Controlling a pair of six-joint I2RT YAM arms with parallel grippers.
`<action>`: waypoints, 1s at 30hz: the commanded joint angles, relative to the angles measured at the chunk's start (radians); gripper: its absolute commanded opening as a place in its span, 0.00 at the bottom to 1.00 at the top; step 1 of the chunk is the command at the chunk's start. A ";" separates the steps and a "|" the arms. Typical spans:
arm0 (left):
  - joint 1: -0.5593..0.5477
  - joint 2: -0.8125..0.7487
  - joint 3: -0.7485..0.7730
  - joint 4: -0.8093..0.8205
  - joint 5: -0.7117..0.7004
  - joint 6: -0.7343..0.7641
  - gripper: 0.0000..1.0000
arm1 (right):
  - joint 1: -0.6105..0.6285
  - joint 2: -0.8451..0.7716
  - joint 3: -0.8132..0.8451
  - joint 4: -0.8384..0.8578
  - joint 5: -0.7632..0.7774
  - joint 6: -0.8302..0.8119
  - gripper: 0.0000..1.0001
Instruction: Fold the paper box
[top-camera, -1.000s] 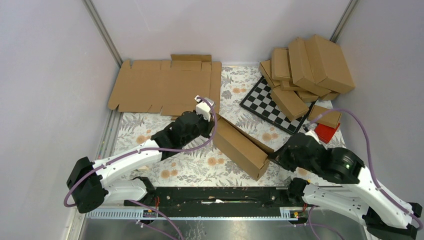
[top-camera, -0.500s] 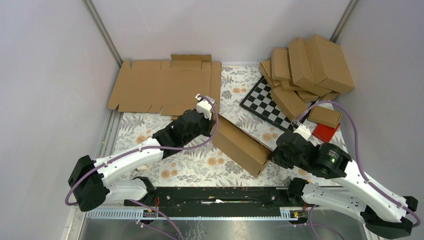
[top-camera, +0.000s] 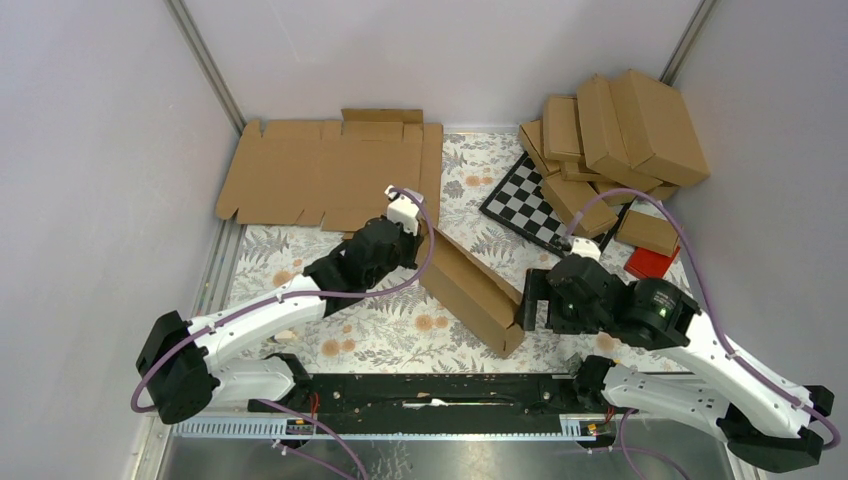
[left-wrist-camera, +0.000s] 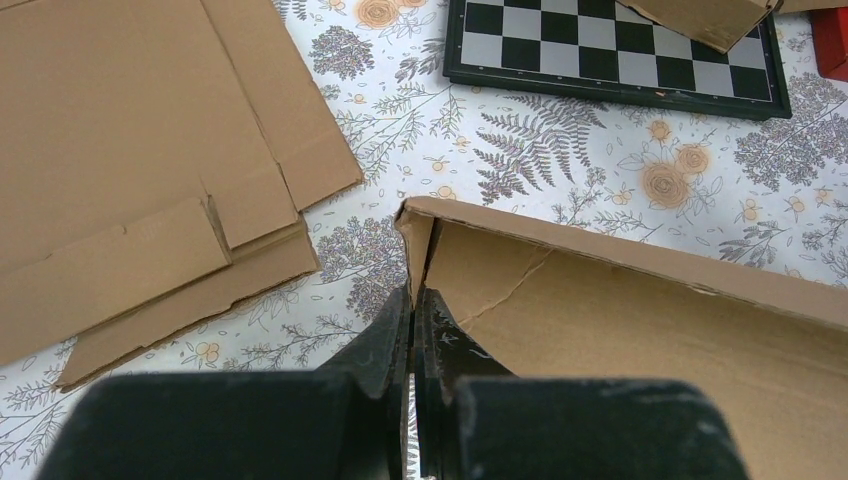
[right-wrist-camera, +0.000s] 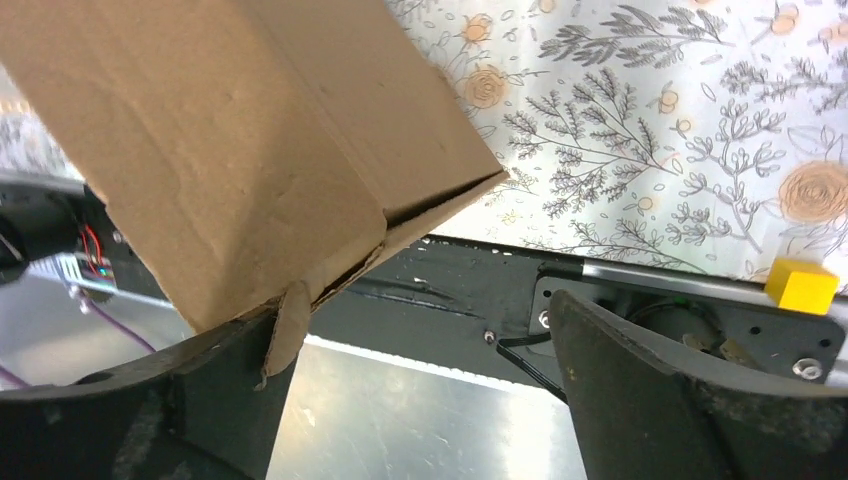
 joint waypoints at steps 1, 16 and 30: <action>-0.028 0.024 -0.027 -0.108 0.098 -0.025 0.00 | 0.003 0.074 0.099 0.022 -0.103 -0.234 1.00; -0.029 0.033 -0.006 -0.127 0.104 -0.024 0.00 | 0.002 0.186 0.185 -0.038 -0.199 -0.501 1.00; -0.028 0.024 -0.004 -0.126 0.117 -0.016 0.00 | 0.003 0.256 0.393 -0.119 0.024 -0.597 0.99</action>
